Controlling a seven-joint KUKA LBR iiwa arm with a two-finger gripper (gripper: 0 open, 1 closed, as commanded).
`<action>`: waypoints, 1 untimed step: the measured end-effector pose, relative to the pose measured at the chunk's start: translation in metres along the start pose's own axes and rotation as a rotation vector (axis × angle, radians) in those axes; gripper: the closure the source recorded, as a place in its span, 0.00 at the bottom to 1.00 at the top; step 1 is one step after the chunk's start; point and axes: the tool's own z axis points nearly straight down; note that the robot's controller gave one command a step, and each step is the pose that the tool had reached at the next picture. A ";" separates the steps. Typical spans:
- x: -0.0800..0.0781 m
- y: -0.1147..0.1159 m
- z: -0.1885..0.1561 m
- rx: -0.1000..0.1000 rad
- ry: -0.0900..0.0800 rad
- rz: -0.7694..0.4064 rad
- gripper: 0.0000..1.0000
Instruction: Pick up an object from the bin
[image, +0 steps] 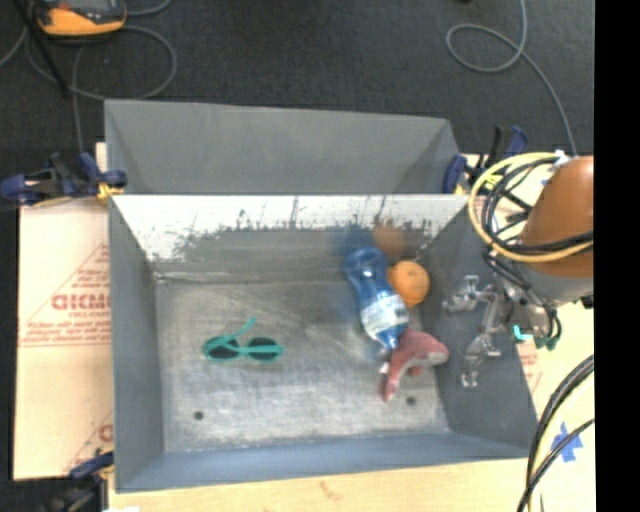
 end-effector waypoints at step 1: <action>-0.002 0.000 -0.003 0.002 -0.006 -0.002 0.00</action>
Offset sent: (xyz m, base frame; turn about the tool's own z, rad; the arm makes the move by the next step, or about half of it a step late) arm 0.0035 0.0141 -0.0965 0.2499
